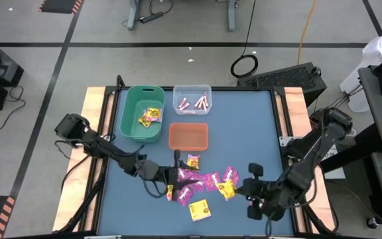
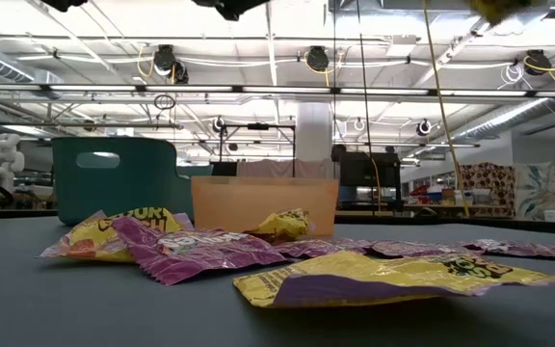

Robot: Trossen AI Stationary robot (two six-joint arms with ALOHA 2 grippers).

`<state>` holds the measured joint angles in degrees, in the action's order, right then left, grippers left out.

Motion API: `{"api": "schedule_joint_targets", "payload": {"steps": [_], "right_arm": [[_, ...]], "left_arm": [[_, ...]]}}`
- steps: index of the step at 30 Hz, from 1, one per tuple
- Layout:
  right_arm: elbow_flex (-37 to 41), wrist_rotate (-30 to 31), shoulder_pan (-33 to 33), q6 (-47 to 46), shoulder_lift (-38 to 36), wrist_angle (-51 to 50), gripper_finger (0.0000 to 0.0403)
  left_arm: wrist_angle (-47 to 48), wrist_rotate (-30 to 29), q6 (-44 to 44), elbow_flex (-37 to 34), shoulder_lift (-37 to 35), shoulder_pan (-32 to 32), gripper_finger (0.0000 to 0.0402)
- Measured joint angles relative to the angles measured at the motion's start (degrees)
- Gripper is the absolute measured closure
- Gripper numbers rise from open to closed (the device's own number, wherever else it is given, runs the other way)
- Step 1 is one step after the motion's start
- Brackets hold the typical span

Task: Sort candy
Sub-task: Put the yellow candy into the green bin

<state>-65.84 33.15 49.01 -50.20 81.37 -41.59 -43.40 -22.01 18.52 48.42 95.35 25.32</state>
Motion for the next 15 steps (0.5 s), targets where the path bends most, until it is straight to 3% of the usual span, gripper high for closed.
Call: {"api": "schedule_joint_targets", "payload": {"steps": [15], "right_arm": [[3.33,7.61,0.93,19.71,-14.18,14.58,0.0402]], "left_arm": [[-2.37,1.11,1.90,0.00,0.02,-0.04,0.0214]]}}
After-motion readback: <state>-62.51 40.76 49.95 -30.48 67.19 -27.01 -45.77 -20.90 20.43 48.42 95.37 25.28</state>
